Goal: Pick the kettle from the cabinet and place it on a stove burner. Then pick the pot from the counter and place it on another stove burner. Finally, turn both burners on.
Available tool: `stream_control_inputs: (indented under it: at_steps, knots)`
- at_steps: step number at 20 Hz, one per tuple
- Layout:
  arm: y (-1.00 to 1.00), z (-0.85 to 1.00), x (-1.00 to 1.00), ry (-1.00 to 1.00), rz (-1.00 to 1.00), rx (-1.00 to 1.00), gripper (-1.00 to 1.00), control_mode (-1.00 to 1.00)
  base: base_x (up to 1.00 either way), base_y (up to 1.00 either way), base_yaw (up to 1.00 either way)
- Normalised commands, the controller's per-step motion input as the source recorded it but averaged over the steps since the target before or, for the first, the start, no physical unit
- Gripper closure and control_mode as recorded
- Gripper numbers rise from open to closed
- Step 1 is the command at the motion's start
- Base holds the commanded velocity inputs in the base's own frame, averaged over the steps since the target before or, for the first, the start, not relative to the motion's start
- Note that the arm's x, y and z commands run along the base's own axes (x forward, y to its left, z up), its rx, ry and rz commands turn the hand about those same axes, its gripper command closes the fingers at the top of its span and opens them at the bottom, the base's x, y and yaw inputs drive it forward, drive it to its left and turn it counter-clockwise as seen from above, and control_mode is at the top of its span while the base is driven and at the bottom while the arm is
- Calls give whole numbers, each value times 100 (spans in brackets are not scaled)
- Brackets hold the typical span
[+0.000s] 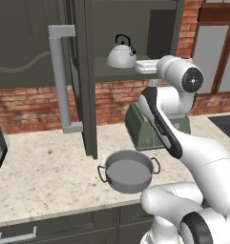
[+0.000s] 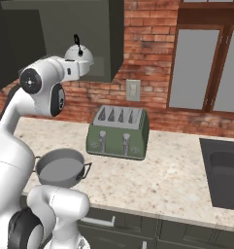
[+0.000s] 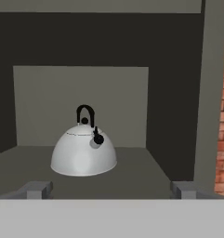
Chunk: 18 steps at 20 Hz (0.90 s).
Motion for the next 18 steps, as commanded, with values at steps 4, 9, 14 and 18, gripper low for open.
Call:
stream_control_inputs:
  at_steps: [4,9,14,18]
  knots:
    - [0,0,4,0,0,0,-100,-100,0,0,0]
    - [7,0,20,0,0,0,-100,-100,0,0,0]
    - [13,0,27,0,0,0,-100,-100,0,0,0]
    - [6,0,25,0,0,0,-100,-100,0,0,0]
